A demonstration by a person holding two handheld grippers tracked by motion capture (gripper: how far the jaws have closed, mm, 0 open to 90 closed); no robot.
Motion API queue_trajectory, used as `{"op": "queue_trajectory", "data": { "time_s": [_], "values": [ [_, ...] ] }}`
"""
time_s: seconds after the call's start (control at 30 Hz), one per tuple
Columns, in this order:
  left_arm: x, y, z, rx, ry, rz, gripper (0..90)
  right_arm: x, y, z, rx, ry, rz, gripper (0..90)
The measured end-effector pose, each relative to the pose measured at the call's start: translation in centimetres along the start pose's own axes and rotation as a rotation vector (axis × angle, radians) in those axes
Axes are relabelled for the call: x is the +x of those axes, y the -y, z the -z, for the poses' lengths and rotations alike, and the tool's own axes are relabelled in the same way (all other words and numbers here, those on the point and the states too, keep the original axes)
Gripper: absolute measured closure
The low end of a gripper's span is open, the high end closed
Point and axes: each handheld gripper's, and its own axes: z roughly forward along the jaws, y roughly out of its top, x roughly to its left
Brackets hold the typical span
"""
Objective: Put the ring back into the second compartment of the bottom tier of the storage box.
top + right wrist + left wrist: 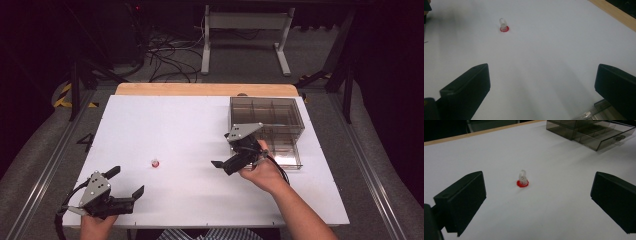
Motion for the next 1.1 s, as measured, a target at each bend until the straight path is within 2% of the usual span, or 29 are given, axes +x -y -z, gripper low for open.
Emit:
{"op": "queue_trajectory", "data": {
  "time_s": [0.67,0.77,0.87,1.0,1.1],
  "values": [
    [0.1,0.0,0.1,-0.004,0.003,0.006,0.9,1.2,-1.6,-2.6,0.007,-0.007,0.037,12.6],
    [0.1,-0.1,0.2,-0.009,-0.004,0.005,0.9,1.3,-1.7,-3.2,0.002,-0.011,0.044,17.5],
    [0.2,-0.2,0.3,-0.02,-0.009,-0.002,0.9,1.4,-1.9,-3.7,-0.005,-0.014,0.031,21.2],
    [0.2,-0.2,0.3,-0.028,0.016,0.02,1.1,1.7,-2.1,-4.4,-0.018,-0.027,0.029,23.8],
    [0.3,-0.3,0.3,-0.025,0.01,0.02,1.3,2.0,-2.3,-4.9,-0.032,-0.036,0.023,24.7]
  ]
}}
